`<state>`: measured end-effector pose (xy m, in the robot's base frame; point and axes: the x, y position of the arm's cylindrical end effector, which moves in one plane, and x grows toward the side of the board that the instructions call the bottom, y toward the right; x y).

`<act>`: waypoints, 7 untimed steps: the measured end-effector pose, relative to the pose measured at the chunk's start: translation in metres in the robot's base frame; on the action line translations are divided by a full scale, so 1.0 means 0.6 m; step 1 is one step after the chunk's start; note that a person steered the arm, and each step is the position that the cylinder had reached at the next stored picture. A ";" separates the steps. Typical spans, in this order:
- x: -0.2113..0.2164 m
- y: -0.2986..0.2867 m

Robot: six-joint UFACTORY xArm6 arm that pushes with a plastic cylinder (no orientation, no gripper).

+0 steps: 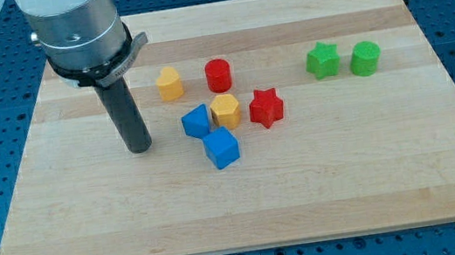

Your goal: Place the blue cube to the left of the green star

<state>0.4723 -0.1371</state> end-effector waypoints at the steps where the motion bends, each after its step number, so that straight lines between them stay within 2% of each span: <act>1: 0.025 0.004; 2: 0.087 0.041; 3: 0.094 0.145; 6: 0.052 0.231; 7: 0.006 0.231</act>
<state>0.4760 0.0016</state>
